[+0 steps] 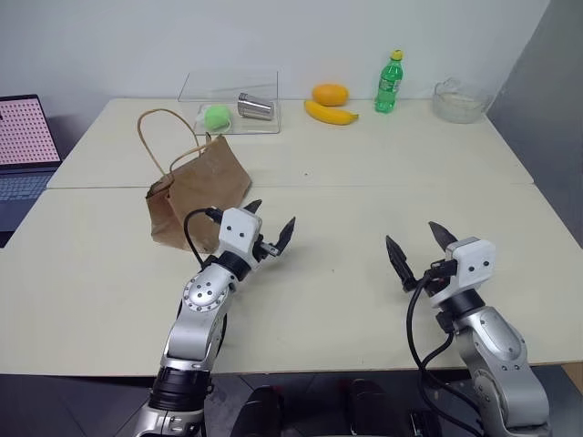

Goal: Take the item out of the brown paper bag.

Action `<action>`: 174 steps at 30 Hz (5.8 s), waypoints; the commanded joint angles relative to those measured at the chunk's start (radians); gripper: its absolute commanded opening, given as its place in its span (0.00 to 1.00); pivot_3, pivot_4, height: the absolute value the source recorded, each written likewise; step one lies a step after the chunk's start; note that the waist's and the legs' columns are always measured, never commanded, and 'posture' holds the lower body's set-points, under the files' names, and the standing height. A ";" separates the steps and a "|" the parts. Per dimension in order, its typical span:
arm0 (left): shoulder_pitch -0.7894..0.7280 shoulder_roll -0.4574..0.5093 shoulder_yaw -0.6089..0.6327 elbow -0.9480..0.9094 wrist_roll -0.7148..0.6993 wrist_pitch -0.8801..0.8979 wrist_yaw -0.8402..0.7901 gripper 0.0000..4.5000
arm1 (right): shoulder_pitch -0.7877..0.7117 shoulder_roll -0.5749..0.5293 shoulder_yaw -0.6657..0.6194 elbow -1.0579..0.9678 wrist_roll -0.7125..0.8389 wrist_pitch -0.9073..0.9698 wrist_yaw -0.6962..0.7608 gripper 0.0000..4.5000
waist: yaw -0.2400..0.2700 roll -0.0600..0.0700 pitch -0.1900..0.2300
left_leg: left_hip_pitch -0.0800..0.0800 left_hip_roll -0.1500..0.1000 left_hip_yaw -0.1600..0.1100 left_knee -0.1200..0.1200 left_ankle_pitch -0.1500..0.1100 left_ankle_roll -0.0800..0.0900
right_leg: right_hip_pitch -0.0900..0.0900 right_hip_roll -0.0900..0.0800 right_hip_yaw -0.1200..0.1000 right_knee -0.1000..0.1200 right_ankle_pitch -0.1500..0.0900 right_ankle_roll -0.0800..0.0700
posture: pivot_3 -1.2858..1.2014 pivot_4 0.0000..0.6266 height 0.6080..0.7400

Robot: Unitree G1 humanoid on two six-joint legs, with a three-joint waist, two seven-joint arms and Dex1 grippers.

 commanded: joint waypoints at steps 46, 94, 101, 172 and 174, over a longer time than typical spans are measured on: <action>0.032 0.361 0.544 -0.274 -0.516 0.444 -0.028 0.92 | -0.389 -0.144 0.071 0.056 0.326 0.221 0.312 1.00 | -0.001 0.000 0.000 | 0.000 0.002 0.001 0.000 0.000 0.000 | -0.001 0.002 0.000 0.000 0.000 0.000 | 0.52 0.24 1.00; -0.685 0.618 0.263 0.752 -0.302 0.415 -0.508 0.92 | -0.549 -0.290 0.121 -0.041 0.432 0.378 0.448 1.00 | -0.003 -0.002 0.002 | -0.002 0.002 0.001 -0.001 0.000 0.000 | -0.003 0.001 0.000 0.000 0.000 0.000 | 0.52 0.24 1.00; -0.777 0.617 0.249 0.853 -0.260 0.344 -0.556 0.92 | -0.625 -0.269 0.061 -0.060 0.587 0.419 0.446 1.00 | -0.009 -0.002 0.002 | -0.002 0.002 0.001 0.000 0.000 0.000 | -0.004 0.001 0.000 0.001 0.000 0.000 | 0.52 0.24 1.00; -1.444 0.202 0.075 1.463 0.202 -0.324 -0.611 0.01 | -0.287 -0.362 -0.092 -0.342 0.430 0.431 0.065 1.00 | -0.028 -0.008 0.005 | -0.021 -0.001 0.000 0.012 0.000 0.001 | -0.019 0.001 0.000 0.009 0.001 0.001 | 0.52 0.24 1.00; -1.442 0.194 0.083 1.462 0.201 -0.317 -0.607 0.01 | -0.285 -0.362 -0.107 -0.338 0.421 0.428 0.051 1.00 | -0.028 -0.008 0.005 | -0.021 -0.001 0.001 0.012 0.000 0.001 | -0.019 0.001 0.000 0.009 0.001 0.001 | 0.52 0.24 1.00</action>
